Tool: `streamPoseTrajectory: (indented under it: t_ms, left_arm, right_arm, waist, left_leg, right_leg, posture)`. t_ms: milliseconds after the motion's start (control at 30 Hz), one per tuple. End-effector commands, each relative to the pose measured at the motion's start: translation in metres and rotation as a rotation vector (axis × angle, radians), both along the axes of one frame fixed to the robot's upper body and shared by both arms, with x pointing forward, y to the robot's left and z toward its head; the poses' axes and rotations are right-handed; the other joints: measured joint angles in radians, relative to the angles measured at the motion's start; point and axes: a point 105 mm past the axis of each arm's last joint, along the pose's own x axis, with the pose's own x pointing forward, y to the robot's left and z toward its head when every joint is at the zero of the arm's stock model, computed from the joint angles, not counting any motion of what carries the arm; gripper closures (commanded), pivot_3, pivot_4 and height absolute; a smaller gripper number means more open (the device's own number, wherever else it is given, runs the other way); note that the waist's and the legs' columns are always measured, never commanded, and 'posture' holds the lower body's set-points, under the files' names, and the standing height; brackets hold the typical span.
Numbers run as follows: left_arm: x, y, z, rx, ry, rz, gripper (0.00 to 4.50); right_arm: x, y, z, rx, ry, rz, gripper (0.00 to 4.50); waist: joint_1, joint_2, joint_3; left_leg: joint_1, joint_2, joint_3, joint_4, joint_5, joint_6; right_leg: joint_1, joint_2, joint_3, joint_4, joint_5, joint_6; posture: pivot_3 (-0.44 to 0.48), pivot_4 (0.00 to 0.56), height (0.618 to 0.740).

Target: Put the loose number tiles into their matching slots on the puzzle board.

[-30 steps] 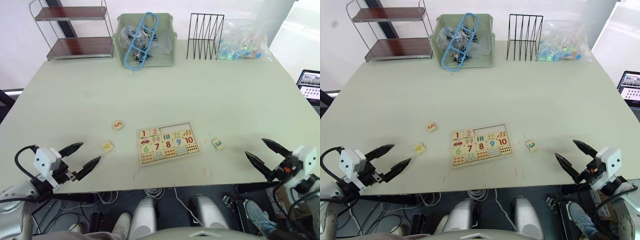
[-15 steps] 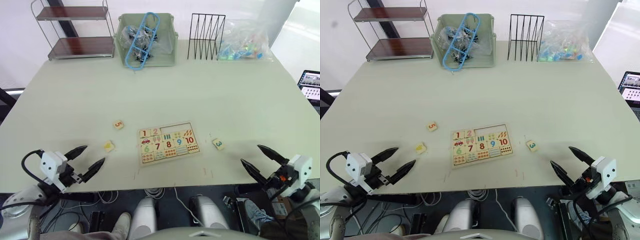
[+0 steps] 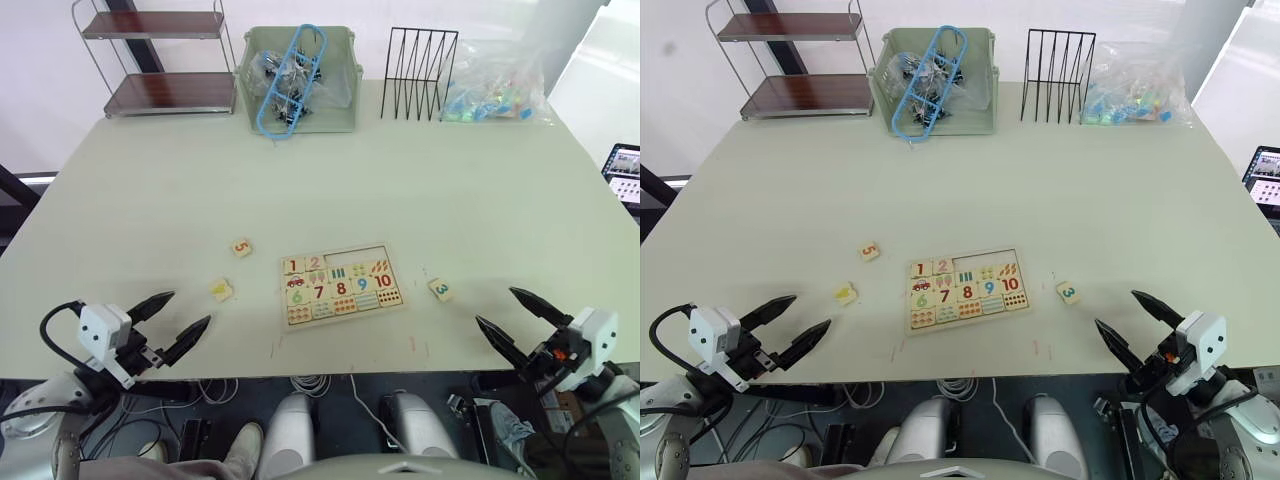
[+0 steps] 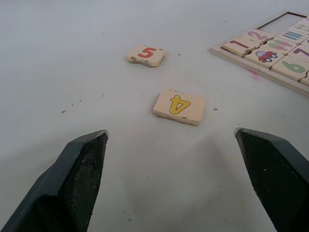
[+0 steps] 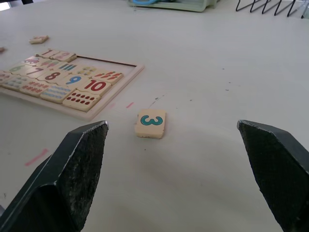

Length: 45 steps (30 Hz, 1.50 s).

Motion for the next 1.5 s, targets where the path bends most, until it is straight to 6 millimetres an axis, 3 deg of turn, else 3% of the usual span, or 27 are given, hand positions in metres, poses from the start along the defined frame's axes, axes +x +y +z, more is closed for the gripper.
streamPoseTrajectory:
  t_ms: [33, 700, 1067, 1300, 1500]
  left_arm:
    - [0.002, -0.001, 0.016, 0.025, -0.051, -0.020, 0.00]
    - [0.010, -0.011, 0.023, 0.040, -0.084, -0.078, 0.00]
    - [0.019, -0.034, 0.040, 0.065, -0.090, -0.412, 0.00]
    - [0.015, -0.041, 0.050, 0.076, -0.044, -0.638, 0.00]
    - [0.010, -0.037, 0.057, 0.079, -0.021, -0.731, 0.00]
  right_arm:
    - [0.000, 0.001, 0.009, -0.010, -0.052, 0.000, 0.02]
    - [0.008, 0.009, 0.009, 0.006, -0.025, -0.057, 0.02]
    - [0.019, 0.034, 0.000, -0.055, 0.088, -0.066, 0.02]
    - [0.024, 0.040, -0.009, -0.086, 0.146, -0.066, 0.02]
    - [0.030, 0.046, -0.010, -0.084, 0.168, -0.068, 0.02]
  waist:
    - [0.000, 0.000, 0.000]
    - [0.000, 0.000, 0.000]
    - [0.001, 0.000, -0.001]
    - [0.000, 0.000, -0.001]
    - [-0.001, 0.000, -0.001]
  left_leg:
    - [0.000, 0.000, 0.000, 0.000, 0.000, 0.000]
    - [0.000, 0.000, 0.000, 0.000, 0.000, 0.000]
    - [0.000, 0.000, 0.000, 0.000, 0.000, 0.000]
    - [-0.001, 0.000, 0.000, 0.000, 0.000, 0.000]
    - [-0.001, 0.000, -0.001, 0.000, 0.000, 0.000]
  right_leg:
    - [0.000, 0.000, 0.000, 0.000, 0.000, 0.000]
    - [0.000, 0.000, 0.000, 0.000, 0.000, 0.000]
    - [0.000, 0.001, 0.000, 0.001, 0.000, 0.000]
    - [0.000, 0.001, 0.000, 0.000, 0.000, 0.000]
    - [0.000, 0.002, 0.000, 0.000, 0.000, 0.000]
  posture:
    - [0.000, 0.150, 0.740]
    - [0.000, 0.150, 0.740]
    - [0.000, 0.150, 0.740]
    - [0.000, 0.150, 0.740]
    - [0.000, 0.150, 0.740]
